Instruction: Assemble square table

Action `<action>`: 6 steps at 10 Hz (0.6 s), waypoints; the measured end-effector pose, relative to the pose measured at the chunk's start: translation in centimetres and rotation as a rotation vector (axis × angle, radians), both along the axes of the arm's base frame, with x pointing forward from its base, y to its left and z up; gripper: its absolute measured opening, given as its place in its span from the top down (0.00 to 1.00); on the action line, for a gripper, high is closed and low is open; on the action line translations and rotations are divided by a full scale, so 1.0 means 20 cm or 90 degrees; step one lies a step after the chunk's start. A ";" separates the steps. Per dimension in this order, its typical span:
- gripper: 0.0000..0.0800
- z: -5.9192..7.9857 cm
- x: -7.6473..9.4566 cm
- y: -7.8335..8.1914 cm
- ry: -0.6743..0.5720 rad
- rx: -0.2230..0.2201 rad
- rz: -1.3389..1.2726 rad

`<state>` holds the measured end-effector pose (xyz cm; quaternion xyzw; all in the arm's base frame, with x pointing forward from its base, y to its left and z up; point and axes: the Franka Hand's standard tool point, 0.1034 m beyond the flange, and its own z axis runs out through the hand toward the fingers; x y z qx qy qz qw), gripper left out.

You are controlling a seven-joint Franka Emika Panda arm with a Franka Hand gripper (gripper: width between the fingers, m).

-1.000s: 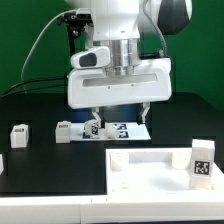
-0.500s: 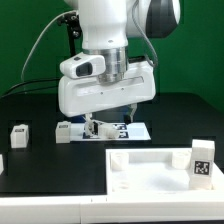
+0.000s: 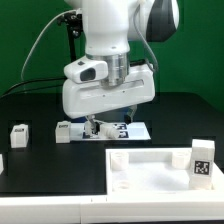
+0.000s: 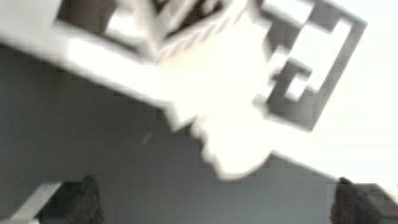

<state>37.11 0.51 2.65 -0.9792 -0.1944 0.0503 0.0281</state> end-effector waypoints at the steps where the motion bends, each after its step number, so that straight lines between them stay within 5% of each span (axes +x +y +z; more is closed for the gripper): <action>1: 0.19 0.00 0.01 -0.01 -0.001 0.001 -0.002; 4: 0.19 -0.01 0.00 -0.04 -0.013 -0.005 0.035; 6: 0.19 -0.04 -0.09 -0.15 -0.018 -0.006 0.123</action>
Offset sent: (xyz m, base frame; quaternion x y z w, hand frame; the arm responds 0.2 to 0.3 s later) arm 0.0000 0.0000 0.0000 0.0000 0.0000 0.0000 1.0000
